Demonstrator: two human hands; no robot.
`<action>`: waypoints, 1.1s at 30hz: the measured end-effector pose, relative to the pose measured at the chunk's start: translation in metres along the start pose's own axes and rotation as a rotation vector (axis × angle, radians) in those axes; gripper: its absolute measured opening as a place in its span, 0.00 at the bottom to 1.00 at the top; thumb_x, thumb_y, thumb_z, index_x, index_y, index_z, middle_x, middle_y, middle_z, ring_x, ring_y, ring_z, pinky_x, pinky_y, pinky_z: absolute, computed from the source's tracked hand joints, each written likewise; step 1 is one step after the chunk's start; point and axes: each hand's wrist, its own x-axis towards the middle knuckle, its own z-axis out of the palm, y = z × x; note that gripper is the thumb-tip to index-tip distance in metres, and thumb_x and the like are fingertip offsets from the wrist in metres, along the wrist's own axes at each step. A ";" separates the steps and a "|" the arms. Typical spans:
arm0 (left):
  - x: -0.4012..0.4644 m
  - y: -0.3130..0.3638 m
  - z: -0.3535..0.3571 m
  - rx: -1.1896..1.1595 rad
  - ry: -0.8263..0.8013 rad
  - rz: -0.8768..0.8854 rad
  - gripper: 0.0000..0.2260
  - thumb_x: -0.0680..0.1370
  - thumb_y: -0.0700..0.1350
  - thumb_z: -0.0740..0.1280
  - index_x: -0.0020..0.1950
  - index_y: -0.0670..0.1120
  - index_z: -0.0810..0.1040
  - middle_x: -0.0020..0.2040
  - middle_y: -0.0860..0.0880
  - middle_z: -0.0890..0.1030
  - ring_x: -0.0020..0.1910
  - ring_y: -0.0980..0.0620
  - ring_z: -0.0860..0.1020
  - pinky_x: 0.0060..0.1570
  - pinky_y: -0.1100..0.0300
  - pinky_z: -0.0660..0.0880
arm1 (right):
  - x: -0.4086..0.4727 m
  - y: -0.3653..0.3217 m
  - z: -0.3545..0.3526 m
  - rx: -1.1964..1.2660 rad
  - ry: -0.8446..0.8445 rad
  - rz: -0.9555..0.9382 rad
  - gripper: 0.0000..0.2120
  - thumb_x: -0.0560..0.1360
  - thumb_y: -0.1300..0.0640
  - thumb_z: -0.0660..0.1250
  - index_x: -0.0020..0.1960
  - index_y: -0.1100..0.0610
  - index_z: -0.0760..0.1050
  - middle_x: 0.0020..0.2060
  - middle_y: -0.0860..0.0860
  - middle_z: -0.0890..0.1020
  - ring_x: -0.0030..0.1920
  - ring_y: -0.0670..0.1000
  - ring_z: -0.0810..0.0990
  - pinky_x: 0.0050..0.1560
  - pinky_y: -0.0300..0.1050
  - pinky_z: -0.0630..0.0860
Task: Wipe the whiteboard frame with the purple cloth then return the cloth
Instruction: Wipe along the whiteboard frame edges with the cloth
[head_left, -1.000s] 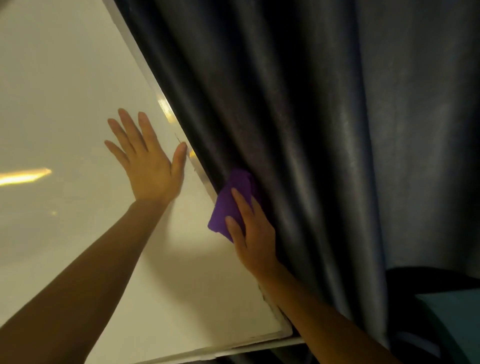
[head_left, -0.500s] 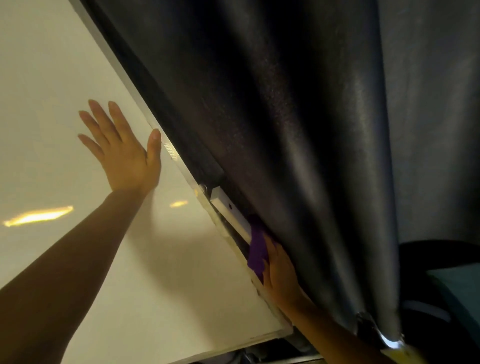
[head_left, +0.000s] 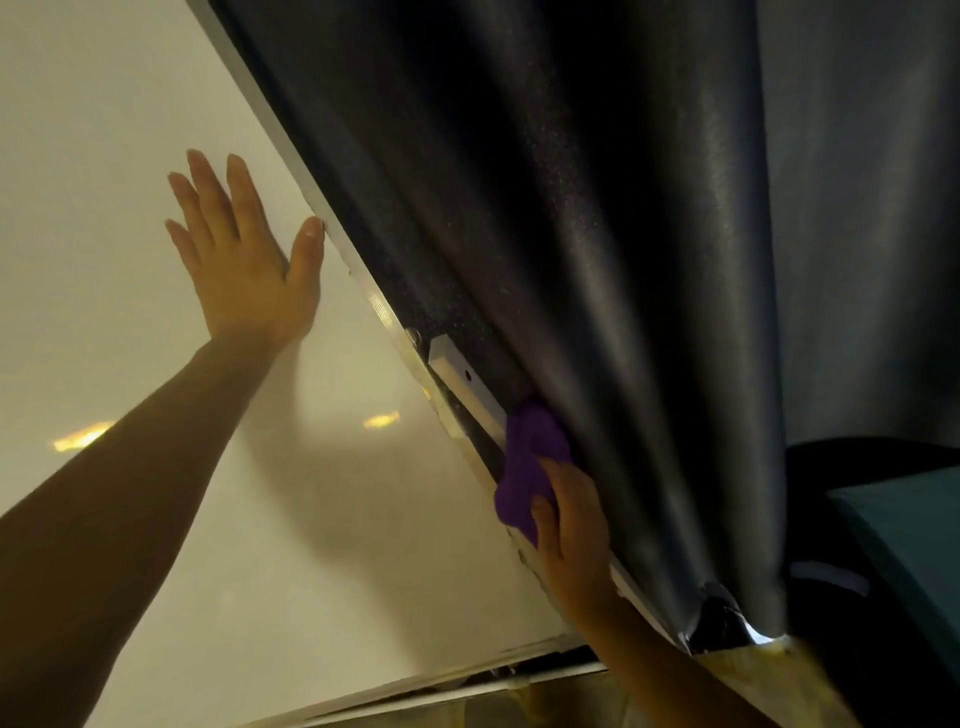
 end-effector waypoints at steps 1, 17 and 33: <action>0.000 0.000 -0.002 -0.014 -0.020 0.004 0.40 0.82 0.69 0.50 0.86 0.45 0.47 0.86 0.39 0.47 0.85 0.36 0.45 0.83 0.36 0.45 | -0.005 -0.009 0.002 -0.001 0.024 -0.023 0.17 0.82 0.46 0.56 0.69 0.36 0.63 0.57 0.32 0.73 0.61 0.30 0.69 0.53 0.22 0.66; -0.054 -0.015 -0.033 -0.054 -0.244 0.070 0.42 0.80 0.73 0.51 0.85 0.49 0.42 0.86 0.44 0.40 0.85 0.38 0.40 0.82 0.33 0.44 | -0.055 -0.015 -0.005 0.017 0.173 0.024 0.22 0.82 0.44 0.55 0.66 0.56 0.75 0.50 0.52 0.83 0.51 0.51 0.82 0.50 0.27 0.72; -0.050 -0.009 0.001 -0.057 -0.178 0.042 0.45 0.78 0.76 0.46 0.84 0.50 0.38 0.86 0.44 0.42 0.85 0.36 0.42 0.81 0.30 0.45 | 0.013 0.014 0.005 -0.167 -0.137 0.228 0.27 0.81 0.43 0.58 0.75 0.56 0.66 0.68 0.55 0.75 0.67 0.56 0.75 0.65 0.47 0.72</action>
